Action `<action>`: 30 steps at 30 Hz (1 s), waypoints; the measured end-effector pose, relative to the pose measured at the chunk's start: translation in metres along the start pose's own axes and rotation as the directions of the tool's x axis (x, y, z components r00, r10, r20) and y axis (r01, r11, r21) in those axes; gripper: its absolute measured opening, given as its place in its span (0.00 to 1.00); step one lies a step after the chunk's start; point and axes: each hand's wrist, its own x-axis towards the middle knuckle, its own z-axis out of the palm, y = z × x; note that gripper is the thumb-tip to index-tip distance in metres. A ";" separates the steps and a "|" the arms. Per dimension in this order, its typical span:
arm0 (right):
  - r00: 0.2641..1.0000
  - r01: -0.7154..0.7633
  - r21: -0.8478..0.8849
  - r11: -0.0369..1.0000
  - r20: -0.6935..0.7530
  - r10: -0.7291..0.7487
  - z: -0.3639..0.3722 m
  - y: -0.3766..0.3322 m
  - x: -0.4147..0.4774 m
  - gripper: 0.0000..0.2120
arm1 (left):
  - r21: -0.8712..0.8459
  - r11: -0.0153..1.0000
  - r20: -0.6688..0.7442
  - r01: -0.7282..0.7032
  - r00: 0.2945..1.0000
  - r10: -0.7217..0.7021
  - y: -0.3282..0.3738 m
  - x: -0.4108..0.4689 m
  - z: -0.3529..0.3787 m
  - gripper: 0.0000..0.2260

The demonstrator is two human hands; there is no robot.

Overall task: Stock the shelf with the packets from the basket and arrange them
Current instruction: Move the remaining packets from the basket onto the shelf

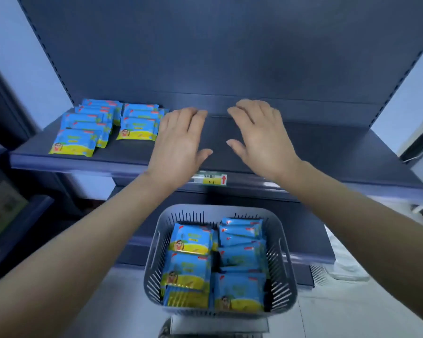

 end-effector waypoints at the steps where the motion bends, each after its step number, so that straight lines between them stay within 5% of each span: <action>1: 0.999 -0.003 0.008 1.000 0.051 0.003 0.010 0.000 -0.018 0.27 | -0.012 1.000 0.048 0.016 0.999 -0.015 0.006 -0.013 0.009 0.32; 7: 0.920 -0.060 0.062 0.996 0.392 0.031 0.069 0.002 -0.114 0.24 | -0.091 0.994 0.362 0.060 0.932 -0.023 0.036 -0.095 0.060 0.28; 15: 0.602 0.112 0.044 0.993 0.792 -0.103 0.128 -0.011 -0.202 0.24 | -0.028 0.985 0.784 0.173 0.614 -0.086 0.030 -0.191 0.108 0.29; 22: 0.409 0.134 0.055 0.989 0.906 -0.105 0.157 -0.012 -0.231 0.25 | 0.095 0.991 0.921 0.091 0.370 -0.122 0.015 -0.233 0.139 0.32; 30: 0.374 0.102 -0.012 0.995 0.927 -0.027 0.172 -0.018 -0.233 0.16 | 0.131 0.986 0.954 0.107 0.258 -0.155 0.011 -0.229 0.150 0.38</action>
